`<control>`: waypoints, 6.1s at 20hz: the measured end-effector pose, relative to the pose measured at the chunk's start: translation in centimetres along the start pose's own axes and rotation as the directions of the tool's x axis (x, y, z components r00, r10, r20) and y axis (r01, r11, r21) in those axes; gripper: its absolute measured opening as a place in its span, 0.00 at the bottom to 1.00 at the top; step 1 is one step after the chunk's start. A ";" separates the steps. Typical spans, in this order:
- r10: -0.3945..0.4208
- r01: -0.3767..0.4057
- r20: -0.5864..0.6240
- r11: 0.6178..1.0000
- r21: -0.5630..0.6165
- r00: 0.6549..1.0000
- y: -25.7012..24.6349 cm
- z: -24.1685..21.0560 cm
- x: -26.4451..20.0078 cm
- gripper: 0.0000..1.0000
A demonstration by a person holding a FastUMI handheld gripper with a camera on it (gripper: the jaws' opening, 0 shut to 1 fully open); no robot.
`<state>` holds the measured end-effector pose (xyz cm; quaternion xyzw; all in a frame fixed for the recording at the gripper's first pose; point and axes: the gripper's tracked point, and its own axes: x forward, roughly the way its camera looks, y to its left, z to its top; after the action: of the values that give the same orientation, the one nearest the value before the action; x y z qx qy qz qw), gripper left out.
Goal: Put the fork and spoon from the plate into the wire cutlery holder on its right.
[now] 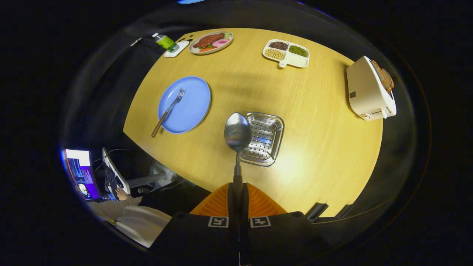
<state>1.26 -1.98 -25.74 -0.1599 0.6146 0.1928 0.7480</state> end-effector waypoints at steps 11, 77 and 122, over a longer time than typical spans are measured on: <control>-0.024 0.021 -0.250 1.000 -0.016 0.968 -3.1 1.0 2.9 0.08; 0.104 -0.158 0.170 0.926 0.344 0.980 24.4 12.7 19.8 0.43; 0.006 -0.004 -0.178 1.000 0.014 0.984 -1.4 -1.8 -2.5 0.08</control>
<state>-0.02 -4.33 -23.68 -0.1697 0.6808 0.1753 0.6906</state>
